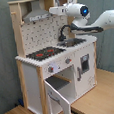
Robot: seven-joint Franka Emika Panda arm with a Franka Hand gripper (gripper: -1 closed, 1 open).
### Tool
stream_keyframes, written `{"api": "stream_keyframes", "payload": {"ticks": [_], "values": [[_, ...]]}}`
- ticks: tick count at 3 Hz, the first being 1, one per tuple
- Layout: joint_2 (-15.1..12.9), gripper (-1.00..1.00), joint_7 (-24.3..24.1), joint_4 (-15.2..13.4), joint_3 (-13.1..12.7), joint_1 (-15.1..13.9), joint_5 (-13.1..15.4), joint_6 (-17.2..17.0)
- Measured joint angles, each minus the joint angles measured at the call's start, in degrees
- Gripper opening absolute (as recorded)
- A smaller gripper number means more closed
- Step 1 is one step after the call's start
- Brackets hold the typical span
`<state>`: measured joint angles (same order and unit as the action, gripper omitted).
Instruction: Play with the kitchen
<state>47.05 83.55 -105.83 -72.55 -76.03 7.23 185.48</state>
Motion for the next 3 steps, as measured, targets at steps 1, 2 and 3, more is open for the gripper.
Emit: {"api": "stream_keyframes", "payload": {"ticks": [1,2,3], "values": [[0.00,1.00,-0.03,0.01,-0.04,0.01,0.00,-0.01],[-0.01,1.00,-0.32,-0.02,3.19,4.73,-0.32,-1.93],[-0.07,1.00,0.42,-3.12,3.39,5.46,-0.27,-3.72]]}}
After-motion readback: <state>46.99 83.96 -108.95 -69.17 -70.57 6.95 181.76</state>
